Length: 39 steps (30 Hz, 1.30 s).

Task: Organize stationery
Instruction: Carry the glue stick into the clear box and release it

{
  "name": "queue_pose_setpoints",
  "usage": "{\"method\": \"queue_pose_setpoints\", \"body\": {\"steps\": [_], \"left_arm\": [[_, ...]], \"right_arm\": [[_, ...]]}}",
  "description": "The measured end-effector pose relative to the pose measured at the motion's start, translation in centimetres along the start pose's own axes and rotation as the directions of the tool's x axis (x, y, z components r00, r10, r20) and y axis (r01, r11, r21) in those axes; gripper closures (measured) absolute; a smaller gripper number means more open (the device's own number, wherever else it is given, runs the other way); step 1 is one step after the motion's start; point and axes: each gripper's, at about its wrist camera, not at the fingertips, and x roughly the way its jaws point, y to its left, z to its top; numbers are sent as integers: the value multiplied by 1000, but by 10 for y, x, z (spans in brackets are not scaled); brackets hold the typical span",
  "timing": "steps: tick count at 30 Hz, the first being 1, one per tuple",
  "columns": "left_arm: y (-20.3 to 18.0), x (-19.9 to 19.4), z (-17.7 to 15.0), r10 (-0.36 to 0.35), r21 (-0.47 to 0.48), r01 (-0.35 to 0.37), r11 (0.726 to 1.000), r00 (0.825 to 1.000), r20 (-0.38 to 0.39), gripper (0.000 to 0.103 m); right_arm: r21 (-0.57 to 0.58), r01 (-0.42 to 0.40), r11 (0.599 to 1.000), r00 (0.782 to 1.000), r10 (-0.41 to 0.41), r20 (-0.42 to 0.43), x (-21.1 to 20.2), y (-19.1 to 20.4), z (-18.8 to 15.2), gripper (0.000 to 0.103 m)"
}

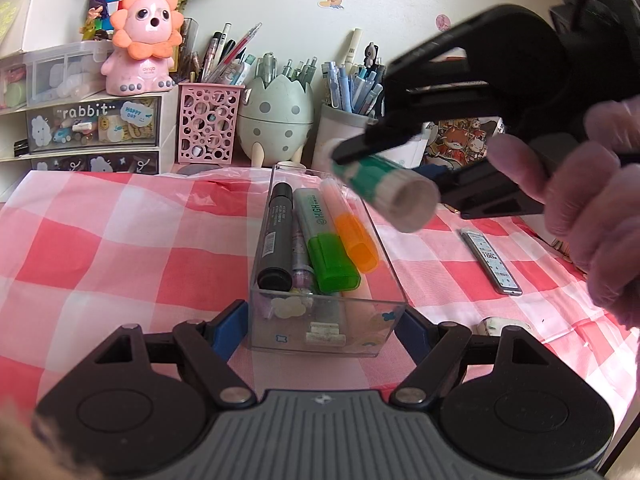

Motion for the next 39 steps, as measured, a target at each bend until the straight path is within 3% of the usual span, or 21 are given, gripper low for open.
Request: {"method": "queue_pose_setpoints", "body": {"steps": [6,18,26,39], "left_arm": [[0,0,0,0,0,0,1000,1000,0,51],[0,0,0,-1,0,1,1000,1000,1,51],[0,-1,-1,-1,-1,1,1000,1000,1,51],[0,-1,-1,-2,-1,2,1000,1000,1,51]], "right_arm": [[26,-3,1000,999,4,-33,14,6,-1,73],[64,20,998,1000,-19,-17,22,10,0,70],[26,5,1000,1000,-5,1,15,14,3,70],[-19,28,999,999,-28,43,-4,6,3,58]]}}
